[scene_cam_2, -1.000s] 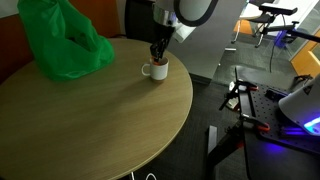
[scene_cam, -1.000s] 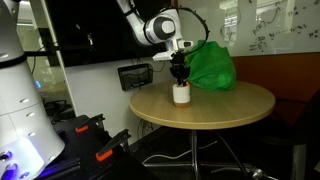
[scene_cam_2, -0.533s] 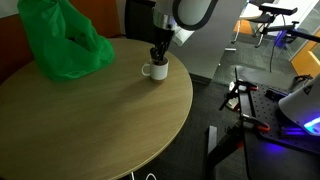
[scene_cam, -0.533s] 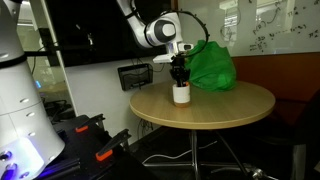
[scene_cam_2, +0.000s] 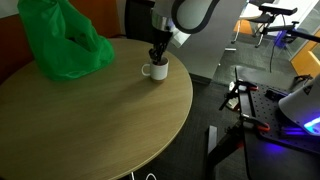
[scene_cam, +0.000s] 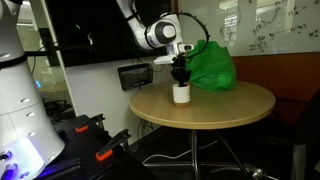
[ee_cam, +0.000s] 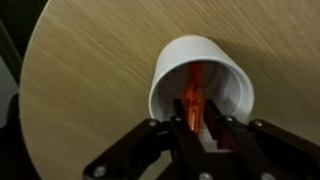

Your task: Remove the orange marker from the white mug

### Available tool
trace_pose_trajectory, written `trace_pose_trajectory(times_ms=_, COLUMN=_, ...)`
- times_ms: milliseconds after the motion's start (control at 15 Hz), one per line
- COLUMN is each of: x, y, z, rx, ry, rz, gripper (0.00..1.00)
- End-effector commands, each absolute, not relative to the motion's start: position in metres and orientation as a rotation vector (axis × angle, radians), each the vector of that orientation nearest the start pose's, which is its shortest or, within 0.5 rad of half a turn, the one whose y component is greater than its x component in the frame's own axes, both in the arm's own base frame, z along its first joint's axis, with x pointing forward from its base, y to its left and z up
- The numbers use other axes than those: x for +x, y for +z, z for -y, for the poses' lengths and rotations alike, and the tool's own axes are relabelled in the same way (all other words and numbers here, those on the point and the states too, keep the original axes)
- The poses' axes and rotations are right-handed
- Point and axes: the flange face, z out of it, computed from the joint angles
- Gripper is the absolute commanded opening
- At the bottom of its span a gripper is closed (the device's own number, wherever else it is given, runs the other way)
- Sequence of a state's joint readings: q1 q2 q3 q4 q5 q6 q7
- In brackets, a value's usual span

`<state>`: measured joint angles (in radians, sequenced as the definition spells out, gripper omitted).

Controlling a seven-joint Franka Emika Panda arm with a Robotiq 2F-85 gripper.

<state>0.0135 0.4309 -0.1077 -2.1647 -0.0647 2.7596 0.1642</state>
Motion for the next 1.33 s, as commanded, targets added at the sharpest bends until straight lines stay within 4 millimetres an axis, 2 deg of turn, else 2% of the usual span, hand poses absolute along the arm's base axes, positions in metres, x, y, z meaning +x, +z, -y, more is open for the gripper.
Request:
trace_pose_trajectory(times_ms=0, x=0.582, y=0.210, z=0.050, rx=-3.199, ry=-0.329, rz=-0.307, gripper=0.07)
trace_pose_trajectory(times_ms=67, x=0.582, y=0.210, z=0.050, rx=-3.199, ry=-0.332, rz=-0.305, gripper=0.01)
trace_pose_trajectory(times_ms=267, x=0.580, y=0.211, z=0.048, rx=-3.201, ry=-0.338, rz=-0.294, gripper=0.05)
trace_pose_trajectory(times_ms=600, x=0.567, y=0.232, z=0.045, rx=-3.188, ry=-0.391, rz=-0.176, gripper=0.05)
trace_pose_trajectory(times_ms=867, x=0.554, y=0.269, z=0.045, rx=-3.169, ry=-0.516, rz=-0.080, gripper=0.05)
trace_pose_trajectory(times_ms=1267, x=0.530, y=0.330, z=0.040, rx=-3.139, ry=-0.593, rz=-0.017, gripper=0.05)
